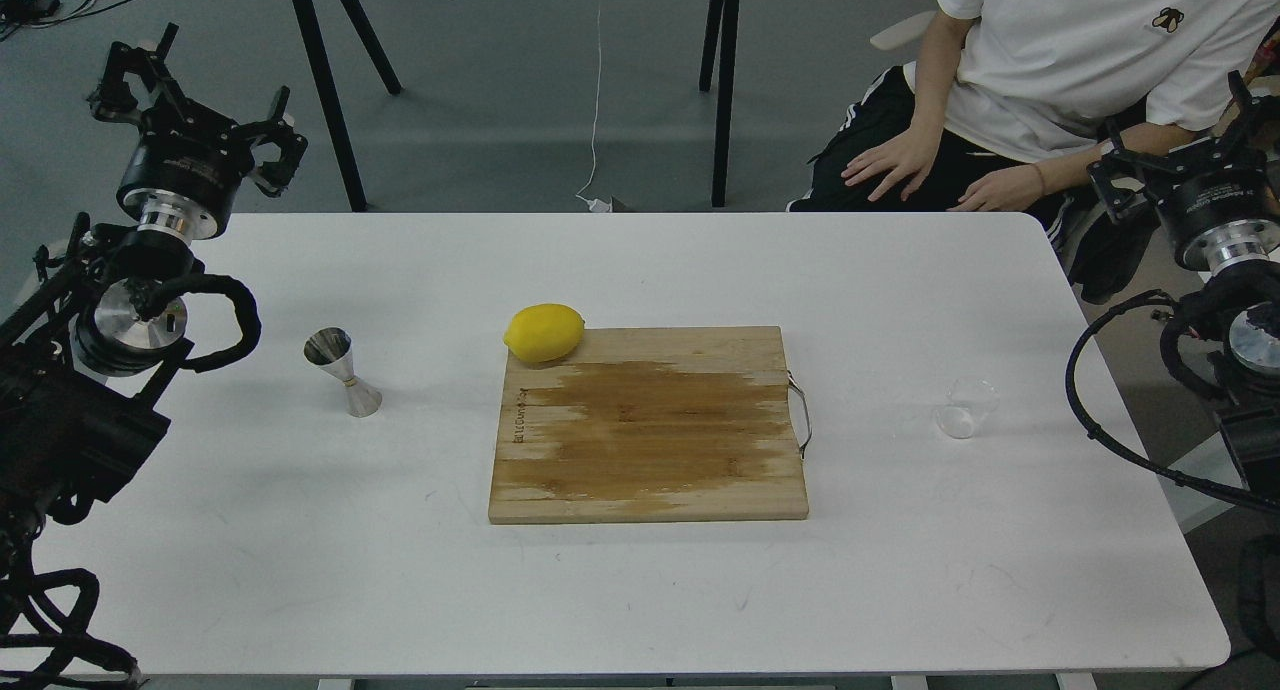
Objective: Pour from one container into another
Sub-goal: 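Move the left gripper down toward the metal jigger on the table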
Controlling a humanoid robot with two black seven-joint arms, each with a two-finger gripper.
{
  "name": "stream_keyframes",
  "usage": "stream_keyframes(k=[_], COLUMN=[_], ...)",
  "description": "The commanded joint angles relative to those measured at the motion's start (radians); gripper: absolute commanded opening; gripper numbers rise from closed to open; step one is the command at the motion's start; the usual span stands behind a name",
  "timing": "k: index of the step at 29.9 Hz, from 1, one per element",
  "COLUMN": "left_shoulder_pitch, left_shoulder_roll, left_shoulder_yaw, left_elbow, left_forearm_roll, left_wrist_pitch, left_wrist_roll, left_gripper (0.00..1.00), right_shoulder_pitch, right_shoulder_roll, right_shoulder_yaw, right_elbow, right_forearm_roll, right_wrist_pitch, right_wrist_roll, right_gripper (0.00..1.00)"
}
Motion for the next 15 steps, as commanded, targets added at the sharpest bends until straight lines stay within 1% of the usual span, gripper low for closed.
stream_keyframes(k=[1,4,7,10,15], left_shoulder_pitch=[0.004,0.004,0.025,0.064,0.105], left_shoulder_roll=[-0.002,0.001,0.024,0.092,0.254], left_shoulder_yaw=[0.002,0.035,0.084,0.105,0.199], left_elbow=[-0.016,-0.031,-0.092,-0.163,-0.359], left_forearm_roll=[0.001,0.001,0.001,0.001,0.04], left_wrist_pitch=[0.004,0.015,0.027,0.032,0.035], left_wrist_roll=[-0.002,0.0,0.009,0.009,0.001], left_gripper=[1.0,1.0,1.0,1.0,1.0], right_shoulder_pitch=[0.001,0.002,-0.004,-0.01,-0.024], right_shoulder_roll=[-0.003,-0.003,-0.006,-0.014,-0.023], right_shoulder_yaw=[0.001,0.001,0.002,0.004,0.004], right_elbow=[-0.003,-0.002,0.001,-0.002,-0.003], right_forearm_roll=[-0.001,-0.001,0.002,0.002,0.002], right_wrist_pitch=[0.0,0.0,0.0,0.0,0.0], right_wrist_roll=[0.001,0.001,0.0,-0.001,-0.001], right_gripper=[1.0,1.0,1.0,1.0,1.0])
